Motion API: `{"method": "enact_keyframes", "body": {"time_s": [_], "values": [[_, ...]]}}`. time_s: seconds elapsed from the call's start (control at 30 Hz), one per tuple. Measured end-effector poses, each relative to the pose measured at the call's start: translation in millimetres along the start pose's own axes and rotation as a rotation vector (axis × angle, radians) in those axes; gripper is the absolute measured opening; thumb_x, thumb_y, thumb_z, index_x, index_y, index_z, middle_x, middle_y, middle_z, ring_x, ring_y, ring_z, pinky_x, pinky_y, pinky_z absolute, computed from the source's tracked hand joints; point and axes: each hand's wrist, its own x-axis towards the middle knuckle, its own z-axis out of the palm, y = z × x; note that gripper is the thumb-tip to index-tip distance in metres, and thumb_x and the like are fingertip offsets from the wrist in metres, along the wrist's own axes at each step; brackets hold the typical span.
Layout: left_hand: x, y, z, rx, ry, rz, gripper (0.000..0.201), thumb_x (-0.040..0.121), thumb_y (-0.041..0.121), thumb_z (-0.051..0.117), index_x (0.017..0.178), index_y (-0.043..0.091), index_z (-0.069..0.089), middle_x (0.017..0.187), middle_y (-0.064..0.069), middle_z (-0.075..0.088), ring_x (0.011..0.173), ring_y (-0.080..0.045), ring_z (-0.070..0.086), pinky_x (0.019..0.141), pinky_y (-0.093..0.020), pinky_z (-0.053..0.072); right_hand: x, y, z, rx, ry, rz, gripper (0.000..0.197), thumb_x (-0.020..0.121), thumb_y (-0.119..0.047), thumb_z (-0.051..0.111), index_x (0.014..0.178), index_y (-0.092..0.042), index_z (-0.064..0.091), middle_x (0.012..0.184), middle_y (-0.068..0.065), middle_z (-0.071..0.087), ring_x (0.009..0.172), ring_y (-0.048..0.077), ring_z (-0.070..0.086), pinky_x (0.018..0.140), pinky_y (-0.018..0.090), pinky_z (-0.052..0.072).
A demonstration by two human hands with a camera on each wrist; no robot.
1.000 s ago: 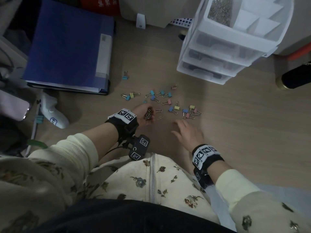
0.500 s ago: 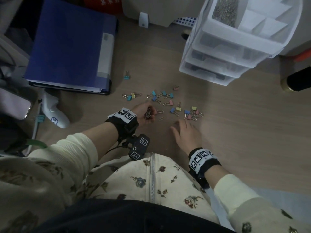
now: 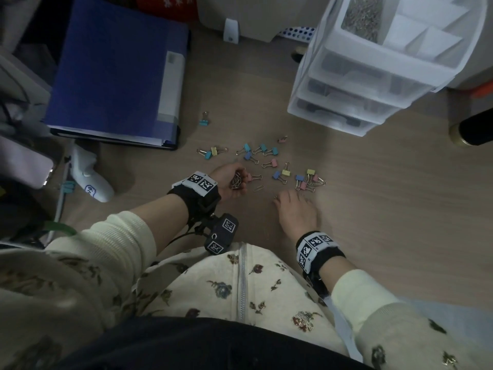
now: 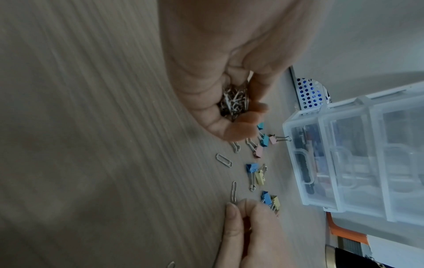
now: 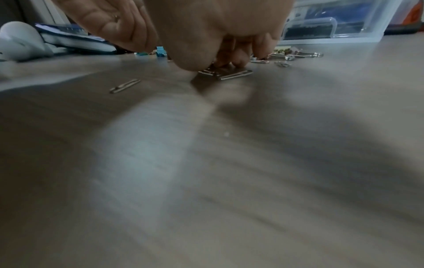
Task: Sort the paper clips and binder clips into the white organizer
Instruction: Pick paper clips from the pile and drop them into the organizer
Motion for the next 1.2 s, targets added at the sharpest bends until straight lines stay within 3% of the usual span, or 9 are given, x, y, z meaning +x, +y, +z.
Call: {"method": "enact_keyframes", "body": {"time_s": [0.17, 0.27, 0.5, 0.63, 0.77, 0.9, 1.0, 1.13, 1.2], "values": [[-5, 2, 1, -0.021, 0.016, -0.003, 0.031, 0.097, 0.018, 0.040, 0.067, 0.012, 0.048, 0.044, 0.001, 0.055, 0.049, -0.010, 0.043, 0.039, -0.016, 0.043, 0, 4, 0, 0.009, 0.109, -0.042, 0.018, 0.078, -0.017, 0.072, 0.074, -0.007, 0.058, 0.066, 0.009, 0.058, 0.051, 0.027, 0.055, 0.047, 0.026, 0.034], [-6, 2, 1, -0.032, 0.018, 0.001, 0.031, 0.097, 0.017, 0.040, 0.067, 0.011, 0.048, 0.043, 0.000, 0.055, 0.049, -0.010, 0.043, 0.039, -0.016, 0.043, -5, 9, -4, 0.086, 0.046, 0.056, 0.020, 0.093, -0.027, 0.054, 0.087, -0.008, 0.053, 0.079, 0.010, 0.060, 0.066, 0.029, 0.055, 0.055, 0.030, 0.032], [-6, -4, 1, -0.010, 0.008, -0.005, 0.029, 0.094, 0.013, 0.041, 0.066, 0.011, 0.050, 0.048, 0.001, 0.054, 0.051, -0.010, 0.043, 0.041, -0.016, 0.043, -15, 4, -3, -0.104, -0.081, 0.175, 0.046, 0.094, -0.051, 0.035, 0.106, -0.012, 0.055, 0.103, 0.007, 0.062, 0.090, 0.028, 0.059, 0.074, 0.036, 0.041], [-6, -6, -1, 0.005, 0.021, 0.002, 0.029, 0.094, 0.016, 0.042, 0.066, 0.012, 0.049, 0.058, -0.001, 0.051, 0.052, -0.011, 0.043, 0.041, -0.016, 0.044, -16, -4, 3, -0.114, -0.080, 0.098, 0.026, 0.093, -0.029, 0.045, 0.092, -0.009, 0.060, 0.089, 0.011, 0.063, 0.076, 0.030, 0.060, 0.065, 0.038, 0.046], [-5, -8, -3, 0.004, 0.035, -0.003, 0.025, 0.092, 0.013, 0.044, 0.068, 0.011, 0.050, 0.063, -0.003, 0.047, 0.051, -0.012, 0.044, 0.041, -0.016, 0.044, -12, -6, 0, -0.216, -0.042, 0.061, 0.009, 0.070, -0.009, 0.065, 0.071, -0.010, 0.057, 0.065, 0.008, 0.058, 0.053, 0.025, 0.055, 0.051, 0.028, 0.041], [-6, -11, -1, -0.001, 0.037, -0.009, 0.023, 0.092, 0.013, 0.045, 0.069, 0.010, 0.050, 0.064, -0.003, 0.047, 0.051, -0.012, 0.044, 0.040, -0.016, 0.044, -6, -11, -6, -0.244, -0.088, 0.028, 0.008, 0.067, -0.012, 0.050, 0.063, -0.011, 0.056, 0.058, 0.005, 0.055, 0.045, 0.022, 0.052, 0.048, 0.024, 0.038], [-5, -12, 1, -0.008, 0.034, -0.001, 0.024, 0.092, 0.013, 0.044, 0.070, 0.010, 0.050, 0.065, -0.003, 0.047, 0.052, -0.012, 0.044, 0.040, -0.017, 0.045, 1, -16, -12, -0.256, -0.168, 0.039, 0.011, 0.060, -0.015, 0.067, 0.060, -0.010, 0.057, 0.054, 0.006, 0.055, 0.044, 0.021, 0.053, 0.049, 0.024, 0.039], [-4, -12, 2, -0.010, 0.003, 0.010, 0.027, 0.093, 0.014, 0.042, 0.069, 0.011, 0.053, 0.065, -0.002, 0.048, 0.050, -0.010, 0.045, 0.040, -0.018, 0.046, 7, -16, -28, -0.264, -0.279, 0.073, 0.020, 0.087, -0.021, 0.049, 0.088, -0.007, 0.062, 0.082, 0.008, 0.063, 0.076, 0.026, 0.062, 0.072, 0.032, 0.044], [-5, -12, 4, -0.029, -0.009, 0.015, 0.027, 0.094, 0.014, 0.042, 0.071, 0.010, 0.054, 0.065, -0.002, 0.049, 0.051, -0.010, 0.047, 0.044, -0.020, 0.048, 10, -15, -36, -0.185, -0.238, 0.089, 0.026, 0.090, -0.024, 0.041, 0.086, -0.008, 0.061, 0.075, 0.006, 0.057, 0.071, 0.023, 0.055, 0.070, 0.031, 0.039]]}}
